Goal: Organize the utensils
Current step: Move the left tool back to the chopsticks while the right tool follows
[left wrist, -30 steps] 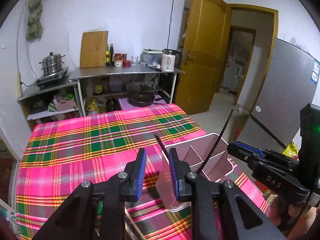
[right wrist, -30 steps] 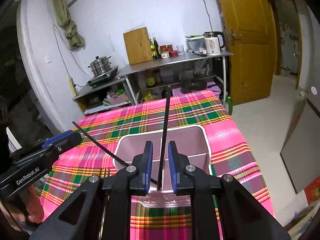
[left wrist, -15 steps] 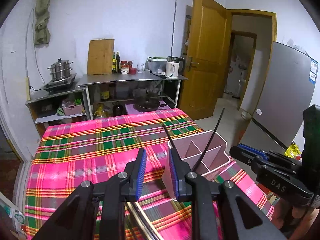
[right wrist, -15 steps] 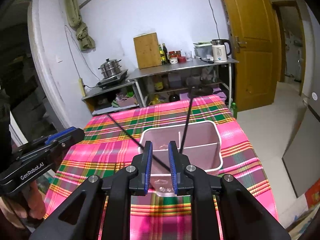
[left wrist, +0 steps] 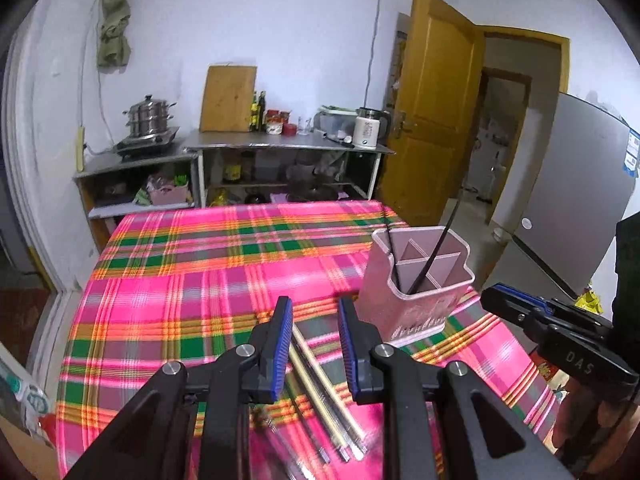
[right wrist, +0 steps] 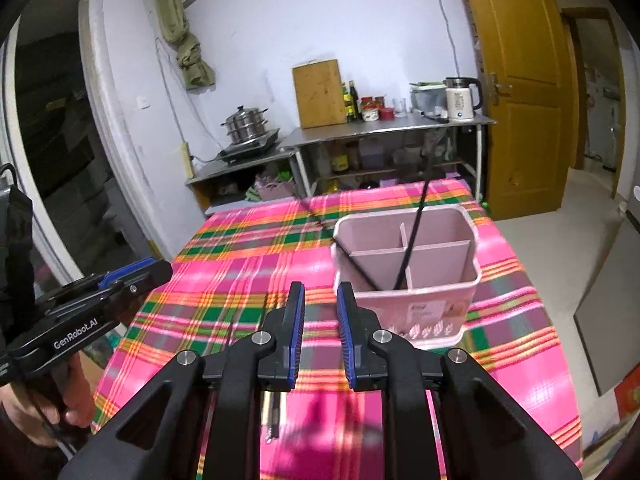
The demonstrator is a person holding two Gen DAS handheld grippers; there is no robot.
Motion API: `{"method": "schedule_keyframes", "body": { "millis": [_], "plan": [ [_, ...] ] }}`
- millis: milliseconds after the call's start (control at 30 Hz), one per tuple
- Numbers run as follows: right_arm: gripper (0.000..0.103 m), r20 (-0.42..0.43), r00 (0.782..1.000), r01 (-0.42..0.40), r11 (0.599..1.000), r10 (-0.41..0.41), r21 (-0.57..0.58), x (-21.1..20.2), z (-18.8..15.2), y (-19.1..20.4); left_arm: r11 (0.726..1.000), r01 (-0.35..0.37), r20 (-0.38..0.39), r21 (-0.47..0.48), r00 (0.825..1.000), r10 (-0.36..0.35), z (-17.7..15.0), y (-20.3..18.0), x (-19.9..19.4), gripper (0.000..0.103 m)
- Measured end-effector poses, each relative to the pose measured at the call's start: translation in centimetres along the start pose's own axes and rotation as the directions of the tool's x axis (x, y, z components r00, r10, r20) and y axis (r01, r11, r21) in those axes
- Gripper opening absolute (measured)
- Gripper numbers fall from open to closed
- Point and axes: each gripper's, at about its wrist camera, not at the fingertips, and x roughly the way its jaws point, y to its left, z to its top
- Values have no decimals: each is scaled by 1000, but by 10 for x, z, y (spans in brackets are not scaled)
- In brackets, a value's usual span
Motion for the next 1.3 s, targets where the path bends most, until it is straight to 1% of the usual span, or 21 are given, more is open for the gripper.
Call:
{"method": "schedule_keyframes", "body": {
  "millis": [233, 300, 400, 533, 600, 733, 967, 1200, 1300],
  "plan": [
    [17, -51, 997, -52, 998, 51, -21, 6, -25, 16, 998, -25, -44, -49, 999, 23, -35, 34, -5, 23],
    [17, -64, 996, -57, 998, 55, -29, 9, -30, 20, 997, -33, -65, -64, 998, 28, -43, 41, -2, 23],
    [17, -91, 994, -67, 997, 64, -29, 17, -36, 24, 995, -28, -101, -93, 995, 18, -58, 50, 6, 23],
    [17, -113, 991, -73, 997, 69, -35, 24, -43, 27, 991, -33, -165, -130, 986, 11, -81, 61, 23, 23],
    [17, -127, 989, -74, 997, 69, -35, 29, -45, 27, 987, -40, -206, -154, 979, 7, -92, 65, 36, 23],
    [17, -150, 986, -76, 996, 70, -38, 37, -51, 29, 984, -51, -255, -169, 967, 6, -107, 68, 57, 23],
    [17, -173, 983, -74, 995, 62, -61, 46, -58, 33, 986, -80, -276, -149, 960, 36, -113, 70, 85, 23],
    [17, -190, 980, -73, 994, 56, -82, 55, -60, 34, 985, -102, -316, -140, 947, 53, -120, 71, 107, 23],
    [17, -196, 979, -71, 994, 53, -84, 60, -62, 33, 986, -102, -307, -132, 950, 57, -120, 69, 108, 23]
  ]
}}
